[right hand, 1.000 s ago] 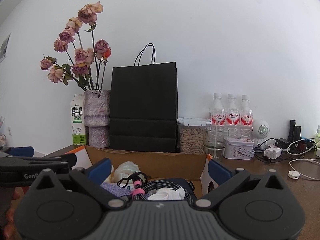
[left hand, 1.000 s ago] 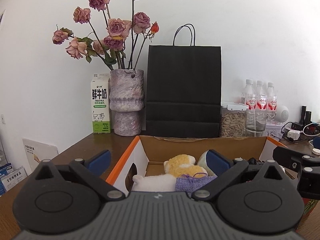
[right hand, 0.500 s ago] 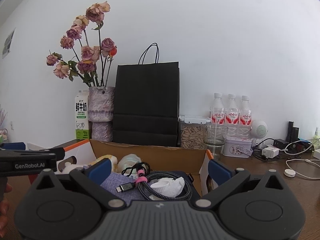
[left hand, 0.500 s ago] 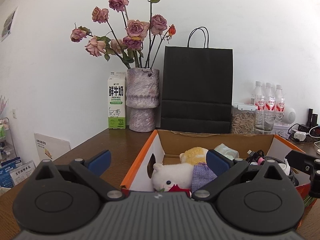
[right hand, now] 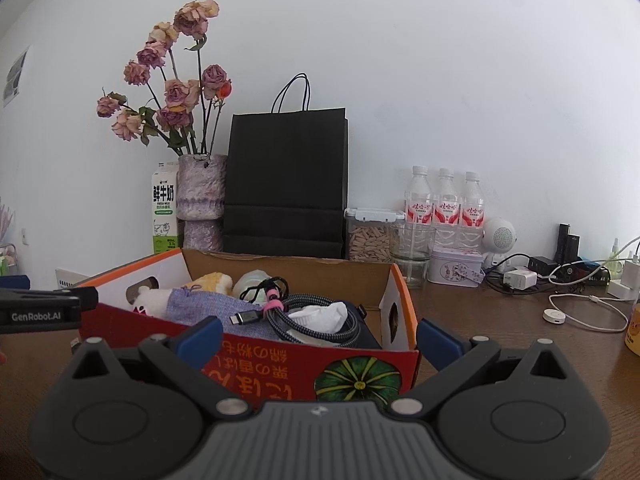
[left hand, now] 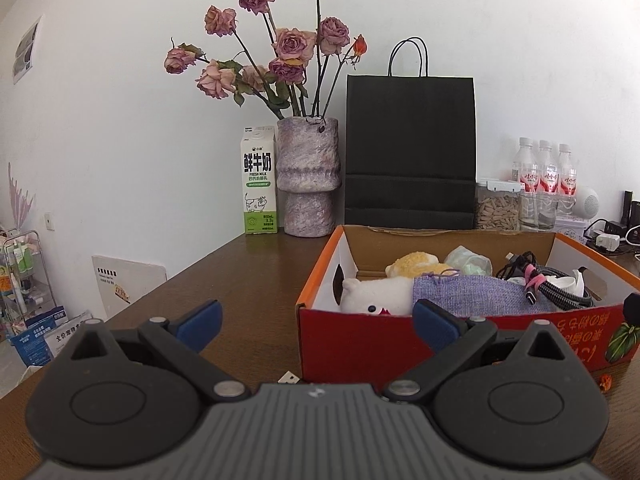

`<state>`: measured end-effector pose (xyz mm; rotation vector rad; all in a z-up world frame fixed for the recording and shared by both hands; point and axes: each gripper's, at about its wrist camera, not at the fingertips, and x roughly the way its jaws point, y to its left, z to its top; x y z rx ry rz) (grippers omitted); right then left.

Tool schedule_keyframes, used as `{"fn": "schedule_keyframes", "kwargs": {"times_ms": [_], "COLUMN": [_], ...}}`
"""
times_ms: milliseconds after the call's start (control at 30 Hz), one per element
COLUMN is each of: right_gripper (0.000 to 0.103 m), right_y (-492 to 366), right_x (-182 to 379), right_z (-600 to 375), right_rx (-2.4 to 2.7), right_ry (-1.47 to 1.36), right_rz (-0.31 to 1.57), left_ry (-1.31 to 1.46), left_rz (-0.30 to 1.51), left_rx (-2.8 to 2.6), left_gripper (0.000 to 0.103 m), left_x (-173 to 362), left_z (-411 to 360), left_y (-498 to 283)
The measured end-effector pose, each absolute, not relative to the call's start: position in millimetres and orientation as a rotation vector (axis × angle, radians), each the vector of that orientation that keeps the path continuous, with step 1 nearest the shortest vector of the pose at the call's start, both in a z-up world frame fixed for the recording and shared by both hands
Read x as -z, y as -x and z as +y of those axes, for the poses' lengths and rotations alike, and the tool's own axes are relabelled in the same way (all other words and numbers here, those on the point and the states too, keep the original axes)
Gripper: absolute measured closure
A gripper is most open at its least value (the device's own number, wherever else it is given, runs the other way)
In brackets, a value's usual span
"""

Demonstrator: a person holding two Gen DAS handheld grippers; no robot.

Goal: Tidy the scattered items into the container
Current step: 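Withdraw both tools from the box toward the remaining cables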

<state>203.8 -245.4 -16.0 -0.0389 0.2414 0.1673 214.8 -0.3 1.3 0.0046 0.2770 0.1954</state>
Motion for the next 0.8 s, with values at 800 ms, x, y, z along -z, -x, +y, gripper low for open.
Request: {"fn": "schedule_keyframes", "kwargs": {"times_ms": [800], "right_gripper": [0.0], "right_y": [-216], "right_x": [30], "right_z": [-253], "right_rx": [-0.136], "right_ry": [0.044], "right_rz": [0.435], "left_ry": [0.096], "left_rz": [0.644], "left_rx": [-0.2], "left_gripper": [0.037], "left_x": [22], "left_z": [31], "left_y": [-247]}}
